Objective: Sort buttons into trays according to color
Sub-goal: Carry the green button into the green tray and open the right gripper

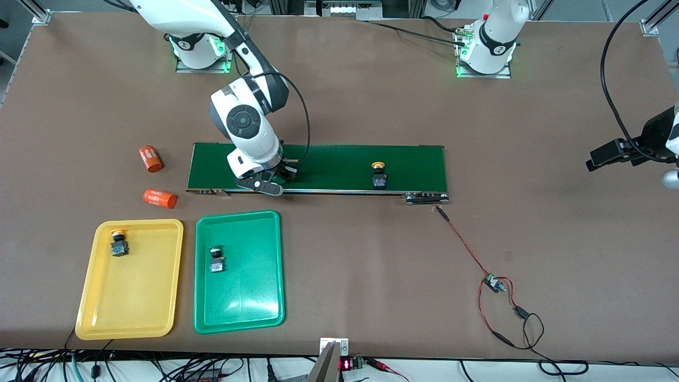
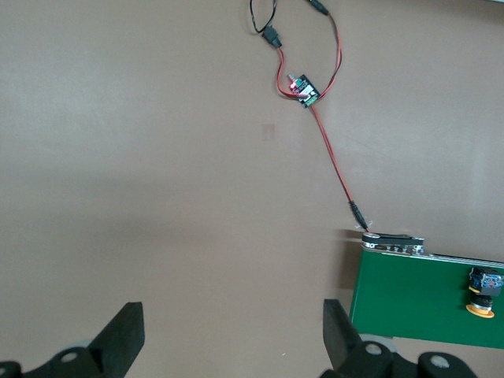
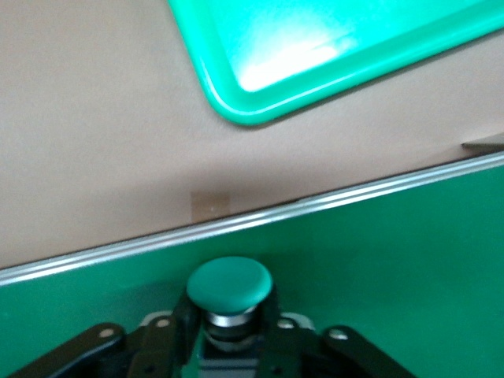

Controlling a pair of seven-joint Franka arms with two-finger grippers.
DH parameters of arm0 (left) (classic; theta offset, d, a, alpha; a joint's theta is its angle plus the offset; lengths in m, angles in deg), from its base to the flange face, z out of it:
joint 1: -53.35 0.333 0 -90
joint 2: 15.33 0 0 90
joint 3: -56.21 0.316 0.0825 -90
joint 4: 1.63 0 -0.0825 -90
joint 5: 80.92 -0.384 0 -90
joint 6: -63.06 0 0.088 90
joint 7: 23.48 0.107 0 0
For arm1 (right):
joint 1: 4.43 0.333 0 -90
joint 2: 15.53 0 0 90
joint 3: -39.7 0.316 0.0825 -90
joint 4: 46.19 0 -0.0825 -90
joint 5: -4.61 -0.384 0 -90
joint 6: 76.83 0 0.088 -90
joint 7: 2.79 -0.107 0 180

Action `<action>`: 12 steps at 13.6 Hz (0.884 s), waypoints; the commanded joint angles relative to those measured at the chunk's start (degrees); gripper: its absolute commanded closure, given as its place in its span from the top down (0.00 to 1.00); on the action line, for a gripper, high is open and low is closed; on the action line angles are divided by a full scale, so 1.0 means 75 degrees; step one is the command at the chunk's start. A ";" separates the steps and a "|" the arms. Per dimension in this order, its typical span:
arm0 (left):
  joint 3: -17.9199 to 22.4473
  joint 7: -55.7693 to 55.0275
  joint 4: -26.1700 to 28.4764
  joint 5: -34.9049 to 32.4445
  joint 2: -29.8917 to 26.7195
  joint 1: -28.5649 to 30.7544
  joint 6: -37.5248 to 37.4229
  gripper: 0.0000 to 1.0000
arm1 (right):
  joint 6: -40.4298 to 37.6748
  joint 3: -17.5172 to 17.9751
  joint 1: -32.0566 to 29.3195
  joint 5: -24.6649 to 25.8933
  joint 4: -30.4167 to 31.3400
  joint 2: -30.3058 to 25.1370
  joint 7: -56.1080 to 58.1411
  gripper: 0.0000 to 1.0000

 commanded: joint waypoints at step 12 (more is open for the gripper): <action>-0.0083 0.0124 0.0216 0.0176 -0.0668 0.0265 -0.0339 1.00 | -0.1929 -0.0968 -0.0619 -0.0780 -0.3202 0.0427 0.5119 0.11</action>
